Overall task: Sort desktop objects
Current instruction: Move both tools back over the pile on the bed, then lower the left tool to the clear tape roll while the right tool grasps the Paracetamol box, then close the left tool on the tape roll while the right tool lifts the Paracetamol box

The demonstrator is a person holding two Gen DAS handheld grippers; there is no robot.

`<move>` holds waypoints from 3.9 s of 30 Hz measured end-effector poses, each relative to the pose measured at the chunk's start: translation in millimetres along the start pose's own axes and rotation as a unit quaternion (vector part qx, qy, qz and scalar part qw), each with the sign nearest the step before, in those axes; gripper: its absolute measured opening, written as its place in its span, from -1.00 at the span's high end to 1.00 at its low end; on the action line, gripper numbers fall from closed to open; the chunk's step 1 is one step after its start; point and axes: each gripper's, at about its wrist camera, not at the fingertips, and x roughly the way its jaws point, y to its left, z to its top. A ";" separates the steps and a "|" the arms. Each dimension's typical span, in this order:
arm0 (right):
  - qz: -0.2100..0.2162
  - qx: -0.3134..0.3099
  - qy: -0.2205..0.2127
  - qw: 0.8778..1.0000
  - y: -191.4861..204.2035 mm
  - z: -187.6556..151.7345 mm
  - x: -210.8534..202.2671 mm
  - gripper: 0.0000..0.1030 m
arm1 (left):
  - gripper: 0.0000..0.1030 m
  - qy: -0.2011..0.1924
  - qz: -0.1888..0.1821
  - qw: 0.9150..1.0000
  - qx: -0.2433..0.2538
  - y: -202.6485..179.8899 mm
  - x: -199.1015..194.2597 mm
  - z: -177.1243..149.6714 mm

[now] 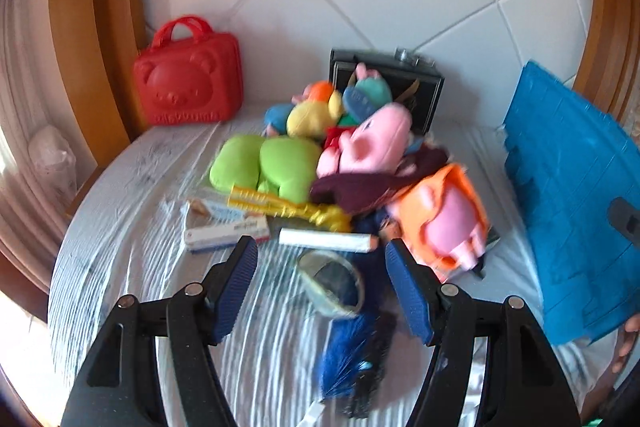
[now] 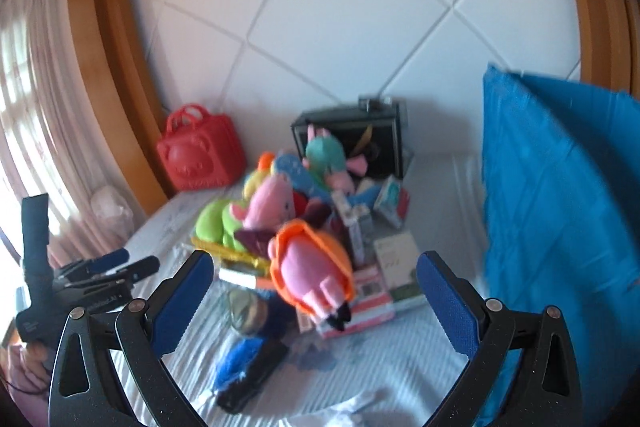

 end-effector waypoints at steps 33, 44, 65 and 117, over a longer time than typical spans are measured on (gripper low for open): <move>-0.030 -0.049 0.159 0.986 -6.1 -50.3 174.5 -1.00 | -0.37 0.213 0.017 0.977 -0.022 23.2 209.0 -45.9; -0.021 -0.046 0.159 0.986 10.8 -53.0 170.4 -1.00 | -0.31 0.195 0.055 0.979 -0.031 80.6 182.3 -56.4; 0.104 -0.228 0.242 0.937 117.3 -82.7 265.6 -0.42 | -0.28 0.193 0.098 0.974 -0.062 95.3 162.6 -85.2; 0.015 -0.178 0.099 0.979 82.0 -65.8 85.5 -0.40 | -0.12 0.073 0.060 0.995 -0.030 59.3 33.6 -71.4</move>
